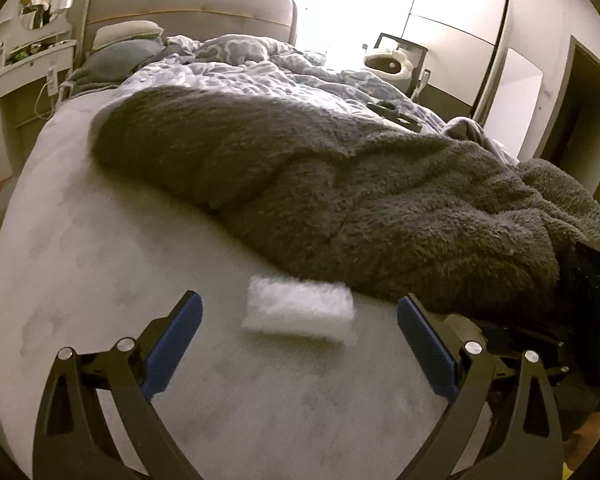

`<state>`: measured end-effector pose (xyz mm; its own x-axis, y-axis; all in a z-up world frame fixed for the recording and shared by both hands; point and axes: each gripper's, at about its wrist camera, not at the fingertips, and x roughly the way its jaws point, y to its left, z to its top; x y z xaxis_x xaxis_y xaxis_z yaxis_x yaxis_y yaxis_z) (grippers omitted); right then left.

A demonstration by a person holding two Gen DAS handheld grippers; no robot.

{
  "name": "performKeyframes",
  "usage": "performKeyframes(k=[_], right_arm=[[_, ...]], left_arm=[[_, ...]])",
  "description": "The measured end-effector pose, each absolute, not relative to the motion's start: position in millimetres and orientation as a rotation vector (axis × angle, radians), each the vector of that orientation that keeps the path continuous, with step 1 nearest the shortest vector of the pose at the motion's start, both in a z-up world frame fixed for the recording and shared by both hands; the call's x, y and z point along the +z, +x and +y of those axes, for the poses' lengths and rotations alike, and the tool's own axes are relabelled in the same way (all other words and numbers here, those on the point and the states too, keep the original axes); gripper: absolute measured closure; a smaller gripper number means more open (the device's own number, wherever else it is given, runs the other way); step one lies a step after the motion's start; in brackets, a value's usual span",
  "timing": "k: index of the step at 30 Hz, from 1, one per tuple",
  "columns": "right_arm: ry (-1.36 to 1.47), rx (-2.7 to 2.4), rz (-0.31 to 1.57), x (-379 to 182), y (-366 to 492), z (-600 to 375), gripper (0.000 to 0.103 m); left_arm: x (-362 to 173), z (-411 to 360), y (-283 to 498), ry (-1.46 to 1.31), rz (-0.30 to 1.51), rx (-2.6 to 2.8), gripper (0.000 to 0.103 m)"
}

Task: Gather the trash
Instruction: 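Grasp the brown tape roll with the right tool while the left tool grasps the bubble wrap, then carry the tape roll and bubble wrap from the bed over the black bin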

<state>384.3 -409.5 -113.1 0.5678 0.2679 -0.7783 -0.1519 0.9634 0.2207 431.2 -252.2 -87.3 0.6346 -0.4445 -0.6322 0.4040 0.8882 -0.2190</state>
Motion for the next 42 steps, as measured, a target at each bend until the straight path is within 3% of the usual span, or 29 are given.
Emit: performKeyframes(k=[9,11,14,26,42], right_arm=[[0.126,0.282,0.933,-113,380,-417,0.053],[0.139,0.29,0.931,-112,380,-419,0.053],[0.154,0.299,0.929,-111,378,-420,0.053],[0.228,0.307,0.888,-87,371,-423,0.053],[0.144,0.293,0.846,-52,346,-409,0.053]], left_arm=[[-108,-264,448,-0.029,0.784,-0.48,0.007],[-112,-266,449,-0.022,0.798,-0.482,0.022],[-118,-267,450,-0.02,0.815,-0.491,0.034],[-106,-256,429,-0.041,0.785,-0.464,0.037],[-85,-235,341,-0.05,0.791,-0.422,0.038]])
